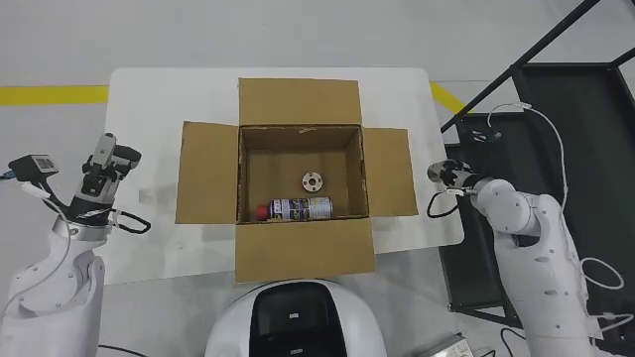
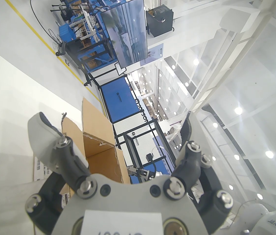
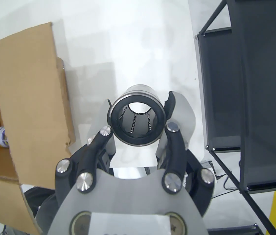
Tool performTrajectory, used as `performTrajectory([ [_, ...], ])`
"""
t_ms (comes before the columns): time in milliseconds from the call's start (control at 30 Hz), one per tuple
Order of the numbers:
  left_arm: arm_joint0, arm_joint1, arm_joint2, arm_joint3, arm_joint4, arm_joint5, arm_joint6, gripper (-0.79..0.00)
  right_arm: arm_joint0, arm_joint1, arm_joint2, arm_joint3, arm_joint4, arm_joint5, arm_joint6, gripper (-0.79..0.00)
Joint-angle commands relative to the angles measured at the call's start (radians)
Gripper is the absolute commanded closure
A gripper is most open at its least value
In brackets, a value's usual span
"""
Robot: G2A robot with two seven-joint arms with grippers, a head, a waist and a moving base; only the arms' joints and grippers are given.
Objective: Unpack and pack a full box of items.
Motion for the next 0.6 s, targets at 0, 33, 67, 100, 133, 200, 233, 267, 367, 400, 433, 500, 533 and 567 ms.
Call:
performTrajectory([
  [0,0.000,0.000,0.000,0.000,0.000,0.000,0.000,-0.785,0.029,0.000,-0.020,0.051,-0.034,0.020,-0.008,0.000],
  [33,0.000,0.000,0.000,0.000,0.000,0.000,0.000,-0.785,0.047,-0.001,-0.032,0.081,-0.032,0.026,-0.015,0.000],
  [67,0.000,0.000,0.000,0.000,0.000,0.000,0.000,-0.785,0.063,-0.002,-0.041,0.113,-0.046,0.040,-0.027,0.000],
  [100,0.000,0.000,0.000,0.000,0.000,0.000,0.000,-0.785,0.079,-0.002,-0.053,0.139,-0.070,0.058,-0.044,0.000],
  [133,0.000,0.000,0.000,0.000,0.000,0.000,0.000,-0.785,0.094,-0.004,-0.066,0.165,-0.075,0.067,-0.059,0.000],
  [200,0.000,0.000,0.000,0.000,0.000,0.000,0.000,-0.785,0.120,-0.007,-0.083,0.212,-0.076,0.086,-0.089,0.000],
  [233,0.000,0.000,0.000,0.000,0.000,0.000,0.000,-0.785,0.131,-0.009,-0.092,0.232,-0.071,0.091,-0.099,0.000],
  [267,0.000,0.000,0.000,0.000,0.000,0.000,0.000,-0.785,0.142,-0.011,-0.101,0.253,-0.062,0.091,-0.108,0.000],
  [367,0.000,0.000,0.000,0.000,0.000,0.000,0.000,-0.785,0.177,-0.015,-0.126,0.316,-0.054,0.090,-0.139,0.000],
  [400,0.000,0.000,0.000,0.000,0.000,0.000,0.000,-0.785,0.189,-0.017,-0.135,0.337,-0.055,0.094,-0.151,0.000],
  [433,0.000,0.000,0.000,0.000,0.000,0.000,0.000,-0.785,0.201,-0.019,-0.145,0.357,-0.054,0.095,-0.159,0.000],
  [500,0.000,0.000,0.000,0.000,0.000,0.000,0.000,-0.785,0.225,-0.022,-0.161,0.392,-0.051,0.095,-0.174,0.000],
  [533,0.000,0.000,0.000,0.000,0.000,0.000,0.000,-0.785,0.234,-0.023,-0.168,0.407,-0.051,0.096,-0.181,0.000],
  [567,0.000,0.000,0.000,0.000,0.000,0.000,0.000,-0.785,0.243,-0.024,-0.173,0.420,-0.050,0.097,-0.188,0.000],
])
